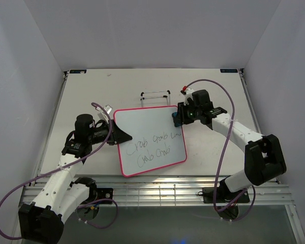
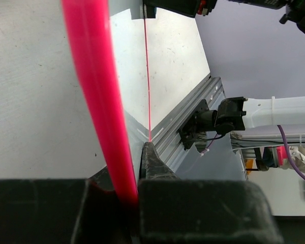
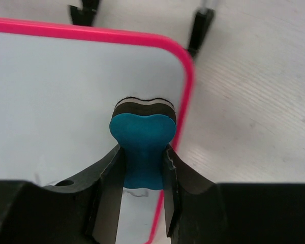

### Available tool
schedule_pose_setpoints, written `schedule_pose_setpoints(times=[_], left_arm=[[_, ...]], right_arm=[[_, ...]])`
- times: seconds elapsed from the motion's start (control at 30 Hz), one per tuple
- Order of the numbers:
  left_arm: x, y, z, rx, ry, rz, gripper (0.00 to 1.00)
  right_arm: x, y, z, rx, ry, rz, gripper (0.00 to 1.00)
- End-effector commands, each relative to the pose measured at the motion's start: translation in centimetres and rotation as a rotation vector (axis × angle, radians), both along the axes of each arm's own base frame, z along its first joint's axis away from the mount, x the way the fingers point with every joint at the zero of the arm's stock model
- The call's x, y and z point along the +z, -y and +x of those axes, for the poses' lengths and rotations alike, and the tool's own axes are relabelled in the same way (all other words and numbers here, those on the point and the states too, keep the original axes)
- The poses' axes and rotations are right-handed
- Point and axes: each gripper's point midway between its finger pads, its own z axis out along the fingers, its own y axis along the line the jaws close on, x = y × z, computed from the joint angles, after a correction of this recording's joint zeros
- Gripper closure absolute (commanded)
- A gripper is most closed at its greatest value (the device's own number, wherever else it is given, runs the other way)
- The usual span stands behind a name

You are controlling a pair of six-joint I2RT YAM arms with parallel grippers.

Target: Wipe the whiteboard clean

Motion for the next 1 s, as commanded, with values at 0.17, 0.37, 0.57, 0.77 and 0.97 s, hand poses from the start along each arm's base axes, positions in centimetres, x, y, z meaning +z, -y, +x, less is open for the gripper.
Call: schedule_pose_setpoints(times=[0.17, 0.37, 0.57, 0.77, 0.97], left_arm=[[1.7, 1.3, -1.3, -0.202, 0.253, 0.007, 1.00], [1.8, 1.2, -1.2, -0.189, 0.260, 0.011, 1.00], [1.8, 1.3, -1.2, -0.194, 0.255, 0.009, 1.00], [1.8, 1.2, -0.9, -0.177, 0.258, 0.016, 1.00], [1.8, 1.0, -0.5, -0.146, 0.258, 0.027, 1.00]], right_arm=[[6.7, -8.5, 0.9, 0.209, 0.115, 0.158, 0.80], [1.8, -2.0, 3.6, 0.016, 0.041, -0.034, 0.80], [-1.5, 1.5, 2.4, -0.051, 0.007, -0.132, 0.80], [-0.2, -1.7, 0.5, 0.047, 0.009, -0.002, 0.80], [6.2, -12.7, -8.4, 0.341, 0.168, 0.222, 0.80]])
